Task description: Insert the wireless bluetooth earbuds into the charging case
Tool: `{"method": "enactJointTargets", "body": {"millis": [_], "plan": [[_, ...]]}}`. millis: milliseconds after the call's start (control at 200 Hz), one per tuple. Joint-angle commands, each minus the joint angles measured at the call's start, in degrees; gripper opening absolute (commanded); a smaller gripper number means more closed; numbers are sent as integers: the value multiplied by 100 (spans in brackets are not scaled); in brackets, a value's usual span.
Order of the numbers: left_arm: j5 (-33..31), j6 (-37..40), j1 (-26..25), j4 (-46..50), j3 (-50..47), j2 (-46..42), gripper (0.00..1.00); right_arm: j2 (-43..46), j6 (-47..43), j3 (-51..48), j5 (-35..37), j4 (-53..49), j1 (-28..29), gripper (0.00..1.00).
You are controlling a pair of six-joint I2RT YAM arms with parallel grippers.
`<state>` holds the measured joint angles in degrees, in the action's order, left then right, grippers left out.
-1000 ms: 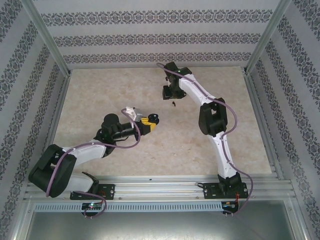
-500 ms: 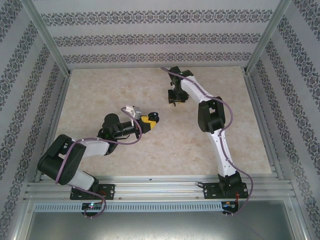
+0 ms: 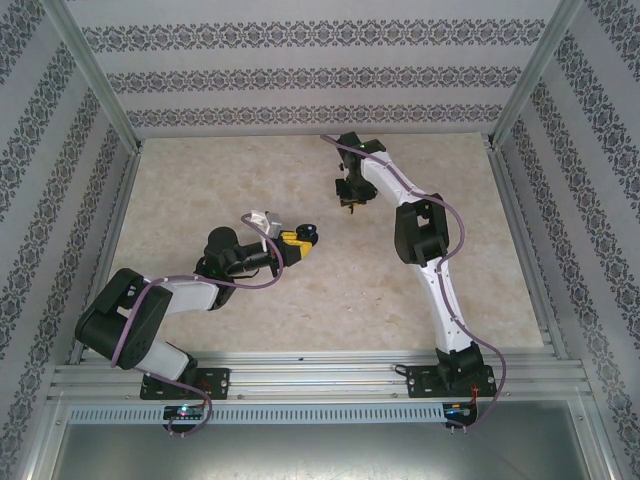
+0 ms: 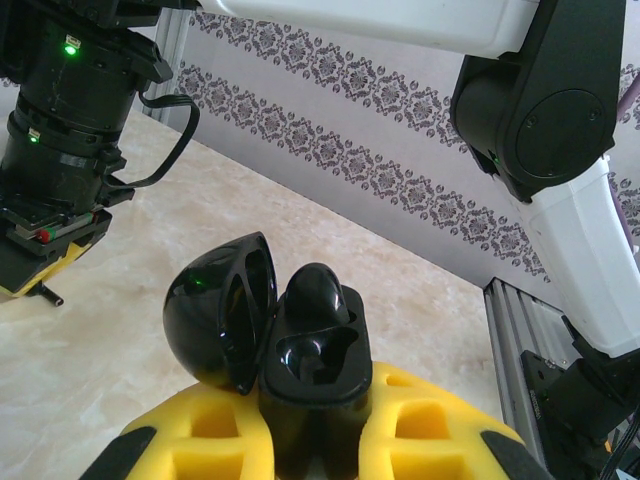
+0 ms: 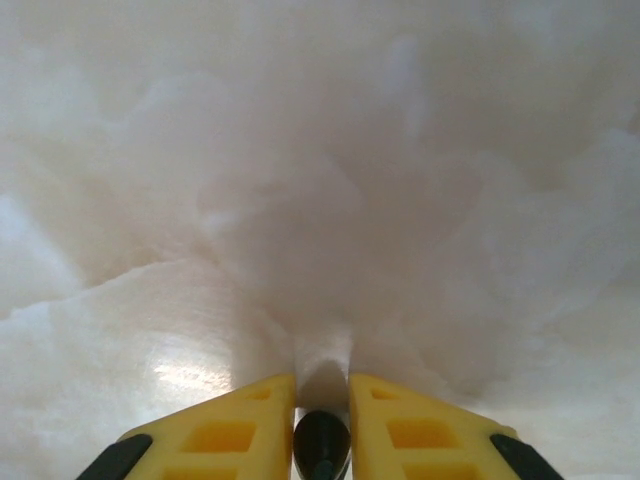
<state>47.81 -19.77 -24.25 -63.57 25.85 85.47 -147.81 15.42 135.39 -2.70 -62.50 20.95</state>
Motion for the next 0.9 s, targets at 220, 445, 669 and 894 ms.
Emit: {"method": "enactJointTargets", "body": {"millis": [220, 445, 669, 894], "plan": [[114, 110, 51, 134, -26, -439, 0, 502, 92, -488, -191, -134, 372, 16], [9, 368, 54, 948, -70, -1023, 0, 1186, 134, -1182, -118, 129, 582, 16], [-161, 716, 30, 1927, -106, -1728, 0, 2006, 277, -1920, -14, 395, 854, 15], [-190, 635, -13, 2076, -165, -1997, 0, 2957, 332, -2478, 267, 417, 1203, 14]]}}
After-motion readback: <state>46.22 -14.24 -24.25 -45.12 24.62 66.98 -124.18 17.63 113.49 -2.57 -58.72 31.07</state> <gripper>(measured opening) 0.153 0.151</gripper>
